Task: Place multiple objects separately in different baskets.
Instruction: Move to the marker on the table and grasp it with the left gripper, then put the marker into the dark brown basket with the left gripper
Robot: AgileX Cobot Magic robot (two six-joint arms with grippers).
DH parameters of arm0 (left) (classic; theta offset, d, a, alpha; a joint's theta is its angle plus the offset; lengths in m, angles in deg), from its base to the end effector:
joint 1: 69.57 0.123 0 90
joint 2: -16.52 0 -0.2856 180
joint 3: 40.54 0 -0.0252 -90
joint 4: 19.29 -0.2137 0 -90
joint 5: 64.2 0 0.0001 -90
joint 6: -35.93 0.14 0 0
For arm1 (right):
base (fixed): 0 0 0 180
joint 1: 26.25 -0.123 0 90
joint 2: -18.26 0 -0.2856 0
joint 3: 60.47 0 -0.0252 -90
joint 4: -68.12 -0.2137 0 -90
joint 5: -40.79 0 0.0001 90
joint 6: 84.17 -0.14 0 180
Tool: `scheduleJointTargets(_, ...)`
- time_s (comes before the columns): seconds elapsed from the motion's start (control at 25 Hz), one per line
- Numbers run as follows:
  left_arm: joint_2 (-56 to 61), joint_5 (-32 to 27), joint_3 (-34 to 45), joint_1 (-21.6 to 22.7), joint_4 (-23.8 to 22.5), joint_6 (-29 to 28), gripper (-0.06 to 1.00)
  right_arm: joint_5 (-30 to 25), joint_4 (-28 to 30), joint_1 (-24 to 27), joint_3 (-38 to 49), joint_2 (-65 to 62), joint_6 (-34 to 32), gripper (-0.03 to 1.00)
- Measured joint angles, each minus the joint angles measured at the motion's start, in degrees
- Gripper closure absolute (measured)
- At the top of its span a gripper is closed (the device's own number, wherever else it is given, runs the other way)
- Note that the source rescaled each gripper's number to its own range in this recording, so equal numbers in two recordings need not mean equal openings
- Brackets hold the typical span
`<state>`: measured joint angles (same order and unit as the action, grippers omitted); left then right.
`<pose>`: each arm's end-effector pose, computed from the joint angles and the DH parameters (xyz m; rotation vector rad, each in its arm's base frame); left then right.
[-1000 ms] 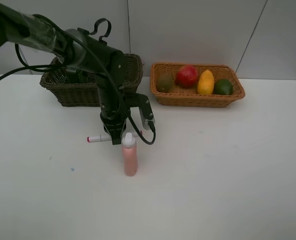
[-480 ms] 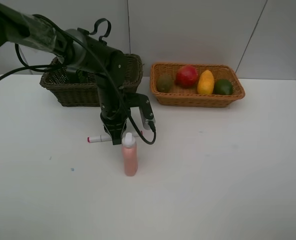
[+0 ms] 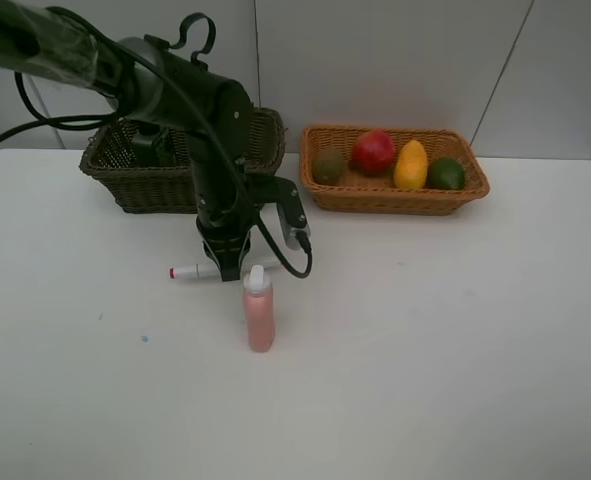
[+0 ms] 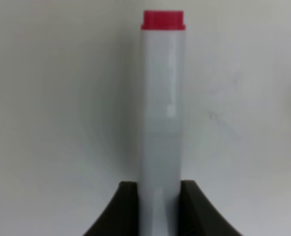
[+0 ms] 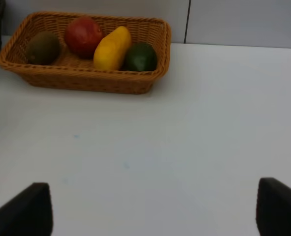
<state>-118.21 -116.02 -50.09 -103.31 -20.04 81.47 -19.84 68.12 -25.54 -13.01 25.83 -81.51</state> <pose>0.3313 -0.2195 0.0836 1.9809 2.3722 0.0245 0.0037 0.0000 0.2430 -0.0344 2.0186 -0.0373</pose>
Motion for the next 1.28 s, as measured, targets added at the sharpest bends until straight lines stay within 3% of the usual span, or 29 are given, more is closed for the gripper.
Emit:
scheduleJointTargets(0.44,7.5,-3.9,-0.1,0.0,-1.5,0.0,0.93,0.0,0.0,0.0,0.0,0.0,0.0,-0.03)
scheduleJointTargets(0.88,9.4,-11.2,-7.3,1.2,-12.8,0.0,0.93,0.0,0.0,0.0,0.0,0.0,0.0,-0.03)
scheduleJointTargets(1.08,9.4,-11.1,-11.6,2.0,-18.5,0.0,0.93,0.0,0.0,0.0,0.0,0.0,0.0,-0.03)
scheduleJointTargets(1.28,9.6,-7.1,-12.7,4.1,-22.3,0.0,0.93,0.0,0.0,0.0,0.0,0.0,0.0,-0.03)
